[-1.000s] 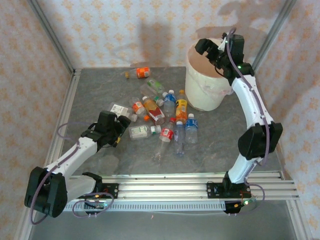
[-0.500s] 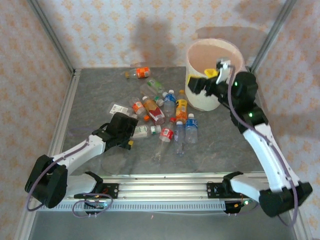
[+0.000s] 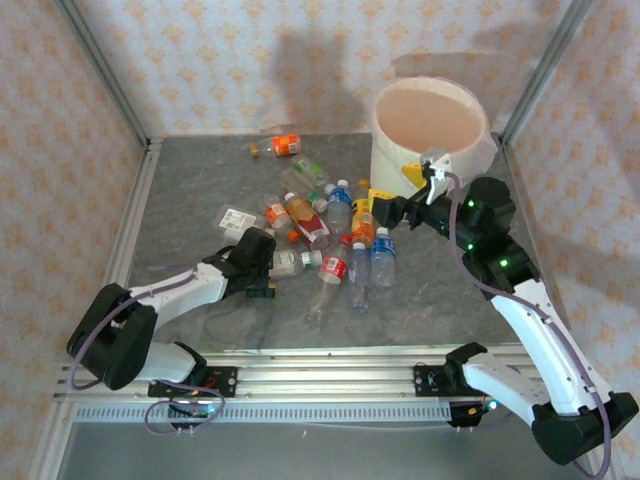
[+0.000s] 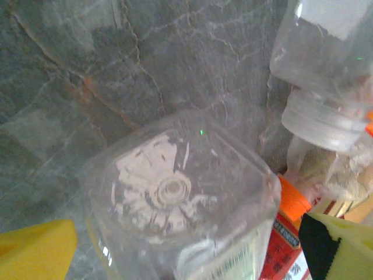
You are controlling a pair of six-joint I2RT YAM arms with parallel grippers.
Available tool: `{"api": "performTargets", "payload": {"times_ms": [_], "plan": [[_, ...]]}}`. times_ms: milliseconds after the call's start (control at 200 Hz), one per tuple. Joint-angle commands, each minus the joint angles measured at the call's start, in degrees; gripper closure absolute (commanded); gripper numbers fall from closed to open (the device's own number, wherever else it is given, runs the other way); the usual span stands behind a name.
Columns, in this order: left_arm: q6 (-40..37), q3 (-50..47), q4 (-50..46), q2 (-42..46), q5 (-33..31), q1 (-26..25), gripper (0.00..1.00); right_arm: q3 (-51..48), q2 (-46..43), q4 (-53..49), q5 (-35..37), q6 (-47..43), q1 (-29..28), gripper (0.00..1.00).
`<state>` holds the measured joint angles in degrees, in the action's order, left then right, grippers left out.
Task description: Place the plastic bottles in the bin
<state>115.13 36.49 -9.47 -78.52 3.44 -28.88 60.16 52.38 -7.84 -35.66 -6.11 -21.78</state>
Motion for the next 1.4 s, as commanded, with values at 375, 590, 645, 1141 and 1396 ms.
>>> {"api": "performTargets", "payload": {"times_ms": [375,590,645,1141,1396], "plan": [[3.8,-0.2,6.9,-6.5,-5.7,-0.1,0.22,1.1,-0.8,-0.5,-3.5,-1.5,-0.7,0.01],[0.9,-2.0,14.1,-7.4,-7.0,-0.1,0.34,0.9,-0.6,-0.1,-2.9,-2.0,-0.7,0.01],[-0.5,-2.3,14.2,-6.7,-7.6,-0.1,0.37,0.9,-0.5,-0.1,-2.5,-1.5,-0.8,0.01],[-41.9,3.5,-3.3,20.3,-23.9,-0.1,0.41,-0.7,1.5,6.9,6.5,12.6,-0.8,0.01],[-71.1,16.7,3.3,22.3,-8.7,-0.1,0.43,4.8,7.8,0.6,1.6,8.4,-4.8,0.01]]}}
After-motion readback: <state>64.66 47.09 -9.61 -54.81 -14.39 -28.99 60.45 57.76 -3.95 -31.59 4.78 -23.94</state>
